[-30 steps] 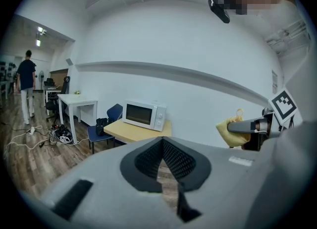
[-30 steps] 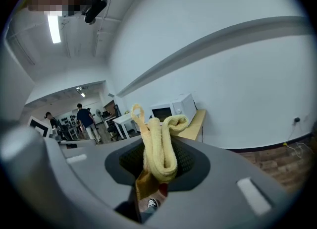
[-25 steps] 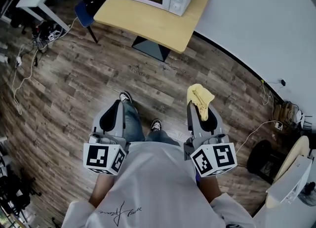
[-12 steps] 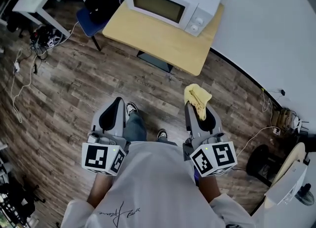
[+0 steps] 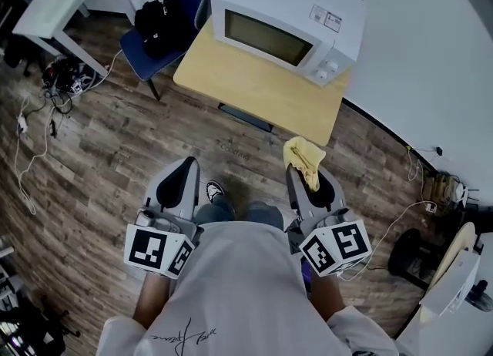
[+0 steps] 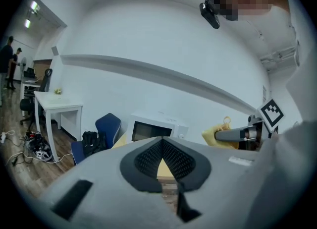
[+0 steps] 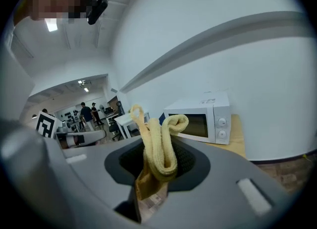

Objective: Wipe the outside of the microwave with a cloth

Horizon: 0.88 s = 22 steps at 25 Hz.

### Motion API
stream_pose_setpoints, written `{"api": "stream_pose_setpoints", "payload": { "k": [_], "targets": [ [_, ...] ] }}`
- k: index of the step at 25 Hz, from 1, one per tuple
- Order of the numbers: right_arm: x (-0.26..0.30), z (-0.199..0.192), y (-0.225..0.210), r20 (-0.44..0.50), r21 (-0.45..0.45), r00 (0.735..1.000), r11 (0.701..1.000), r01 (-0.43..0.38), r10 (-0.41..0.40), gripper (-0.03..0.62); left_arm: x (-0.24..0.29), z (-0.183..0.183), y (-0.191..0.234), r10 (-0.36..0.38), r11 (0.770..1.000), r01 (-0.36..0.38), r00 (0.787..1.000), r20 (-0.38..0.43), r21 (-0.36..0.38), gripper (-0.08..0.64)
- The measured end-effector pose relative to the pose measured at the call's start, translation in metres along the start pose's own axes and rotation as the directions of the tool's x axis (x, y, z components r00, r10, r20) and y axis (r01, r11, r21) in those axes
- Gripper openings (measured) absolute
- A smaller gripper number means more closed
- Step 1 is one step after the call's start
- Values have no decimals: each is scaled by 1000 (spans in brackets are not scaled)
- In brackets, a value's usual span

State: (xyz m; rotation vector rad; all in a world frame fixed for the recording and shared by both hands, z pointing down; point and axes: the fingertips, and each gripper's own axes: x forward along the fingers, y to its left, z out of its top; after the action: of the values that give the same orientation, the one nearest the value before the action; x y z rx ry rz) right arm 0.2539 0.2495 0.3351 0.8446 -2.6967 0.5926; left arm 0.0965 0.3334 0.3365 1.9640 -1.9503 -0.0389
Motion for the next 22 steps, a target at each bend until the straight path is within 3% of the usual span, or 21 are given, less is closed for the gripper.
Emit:
{"api": "stream_pose_setpoints", "payload": {
  "k": [3, 7, 9, 13, 22],
  "targets": [
    [11, 6, 6, 34, 2, 999, 1000, -2, 1, 115, 4, 4, 18, -17, 1000, 17, 1000, -3, 11, -8],
    [21, 19, 1, 105, -159, 993, 985, 74, -58, 112, 15, 10, 30, -51, 999, 51, 999, 7, 1, -8],
    [29, 22, -9, 101, -187, 989, 975, 123, -106, 112, 27, 12, 33, -68, 998, 68, 998, 6, 2, -8],
    [41, 35, -24, 137, -150, 977, 972, 181, -161, 103, 50, 20, 38, -92, 996, 92, 996, 6, 9, -8],
    [100, 80, -81, 163, -56, 971, 981, 186, -175, 103, 144, 60, 52, -125, 990, 123, 992, 26, 65, -8]
  ]
}}
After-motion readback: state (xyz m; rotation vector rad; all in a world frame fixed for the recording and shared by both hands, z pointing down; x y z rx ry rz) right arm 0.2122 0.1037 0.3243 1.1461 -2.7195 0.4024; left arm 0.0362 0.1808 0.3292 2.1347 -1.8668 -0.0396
